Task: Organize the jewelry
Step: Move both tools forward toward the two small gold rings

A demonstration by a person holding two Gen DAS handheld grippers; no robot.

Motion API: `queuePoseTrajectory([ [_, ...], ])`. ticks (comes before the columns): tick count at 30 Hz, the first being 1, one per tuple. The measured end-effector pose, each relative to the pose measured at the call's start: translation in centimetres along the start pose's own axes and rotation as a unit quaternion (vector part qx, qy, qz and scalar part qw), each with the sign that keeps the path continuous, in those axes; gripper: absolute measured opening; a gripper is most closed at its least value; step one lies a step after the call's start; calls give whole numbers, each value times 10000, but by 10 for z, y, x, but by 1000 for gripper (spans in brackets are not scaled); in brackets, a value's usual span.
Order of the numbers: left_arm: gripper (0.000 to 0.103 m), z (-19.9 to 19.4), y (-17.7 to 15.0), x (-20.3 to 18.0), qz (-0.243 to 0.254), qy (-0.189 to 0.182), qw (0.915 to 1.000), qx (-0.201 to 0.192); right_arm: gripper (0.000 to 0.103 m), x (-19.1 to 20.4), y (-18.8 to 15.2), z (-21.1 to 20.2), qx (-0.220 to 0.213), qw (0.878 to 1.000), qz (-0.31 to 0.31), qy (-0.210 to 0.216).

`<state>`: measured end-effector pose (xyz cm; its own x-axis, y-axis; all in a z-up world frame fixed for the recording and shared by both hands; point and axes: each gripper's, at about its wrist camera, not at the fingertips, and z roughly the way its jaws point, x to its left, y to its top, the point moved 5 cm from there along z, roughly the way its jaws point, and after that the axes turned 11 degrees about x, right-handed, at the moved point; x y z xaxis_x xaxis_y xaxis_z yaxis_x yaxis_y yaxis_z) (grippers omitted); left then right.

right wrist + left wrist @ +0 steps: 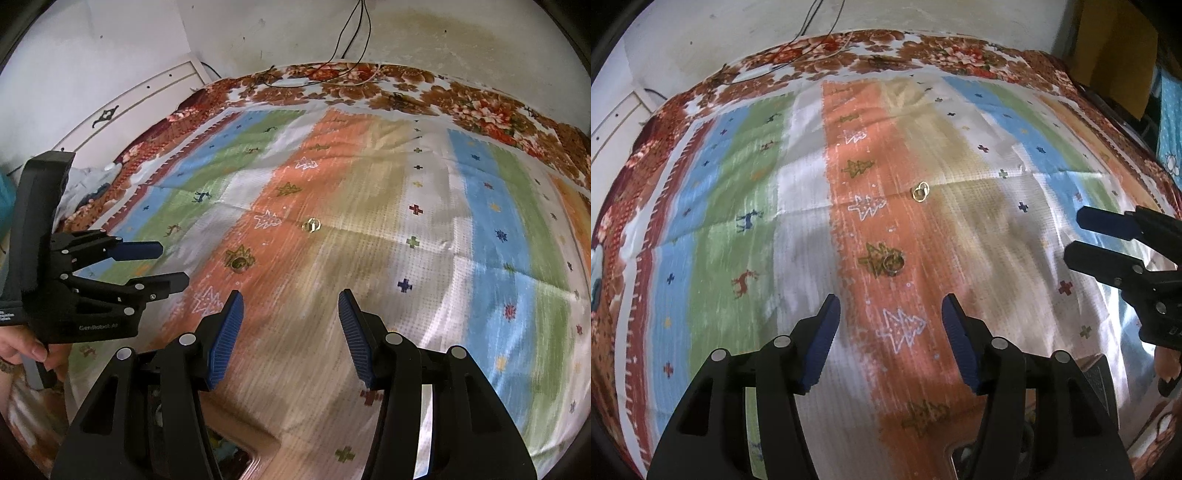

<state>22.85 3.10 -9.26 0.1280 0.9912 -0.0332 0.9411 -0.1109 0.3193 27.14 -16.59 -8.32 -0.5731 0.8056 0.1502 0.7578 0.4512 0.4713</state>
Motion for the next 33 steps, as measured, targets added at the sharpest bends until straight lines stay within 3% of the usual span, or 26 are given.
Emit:
queuePoseTrajectory([
  [10,61,19,9,-10,514,-190,9984,126,53,-8,21,22,70,9998,-123,110],
  [16,61,25,15,-6,420,-738,9962,213,53,-17,30,44,195,9995,-209,106],
  [33,61,53,23,-9,865,-660,9937,272,53,-18,49,84,375,9978,-517,166],
])
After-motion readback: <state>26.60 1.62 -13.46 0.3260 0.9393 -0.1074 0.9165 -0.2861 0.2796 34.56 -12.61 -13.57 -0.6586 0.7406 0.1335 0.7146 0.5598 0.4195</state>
